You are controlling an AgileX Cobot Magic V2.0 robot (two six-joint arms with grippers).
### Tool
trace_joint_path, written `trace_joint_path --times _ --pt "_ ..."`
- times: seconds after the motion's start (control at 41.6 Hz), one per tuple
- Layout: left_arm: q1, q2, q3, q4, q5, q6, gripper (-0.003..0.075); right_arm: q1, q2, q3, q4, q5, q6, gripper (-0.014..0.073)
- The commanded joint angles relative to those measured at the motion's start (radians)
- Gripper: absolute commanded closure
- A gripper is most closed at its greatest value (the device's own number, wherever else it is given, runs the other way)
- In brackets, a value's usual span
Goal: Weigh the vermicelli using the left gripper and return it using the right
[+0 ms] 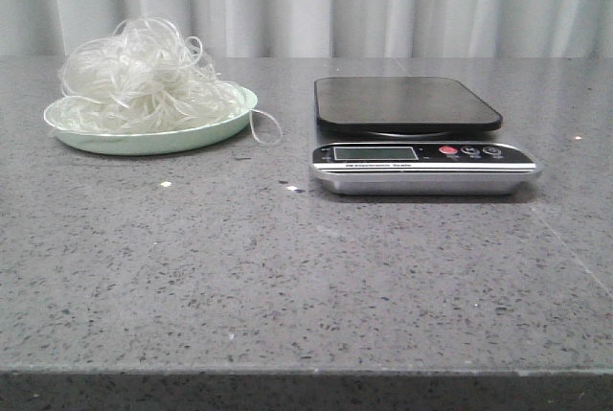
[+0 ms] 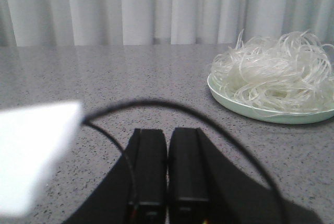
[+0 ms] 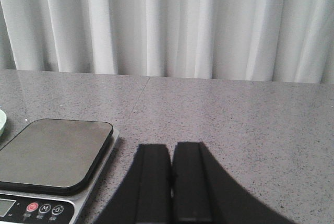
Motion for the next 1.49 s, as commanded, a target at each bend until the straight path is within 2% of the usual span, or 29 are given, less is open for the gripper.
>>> trace_joint_path --times 0.0,0.288,0.505,0.817,0.865,1.033,1.466 --pt "0.001 -0.02 0.007 -0.003 -0.076 -0.013 0.0583 -0.008 0.006 -0.029 -0.001 -0.071 -0.004 0.0442" --pt "0.001 -0.02 0.007 -0.003 -0.076 -0.013 0.0583 -0.008 0.006 -0.027 -0.001 -0.071 -0.004 0.0442" --pt "0.001 -0.02 0.007 -0.003 -0.076 -0.013 0.0583 -0.008 -0.023 0.102 -0.001 -0.114 -0.003 0.0442" --pt "0.001 -0.02 0.007 -0.003 -0.076 -0.013 0.0583 -0.055 -0.295 0.311 0.026 -0.124 -0.003 0.0442" --pt "0.001 -0.02 0.007 -0.003 -0.076 -0.013 0.0583 -0.077 -0.327 0.308 0.027 -0.071 -0.003 0.0442" --pt "0.001 -0.02 0.007 -0.003 -0.076 -0.013 0.0583 -0.125 -0.319 0.308 0.027 -0.056 -0.003 0.0442" --pt "0.001 -0.02 0.007 -0.003 -0.076 -0.013 0.0583 -0.129 -0.319 0.308 0.027 -0.058 -0.003 0.0442"
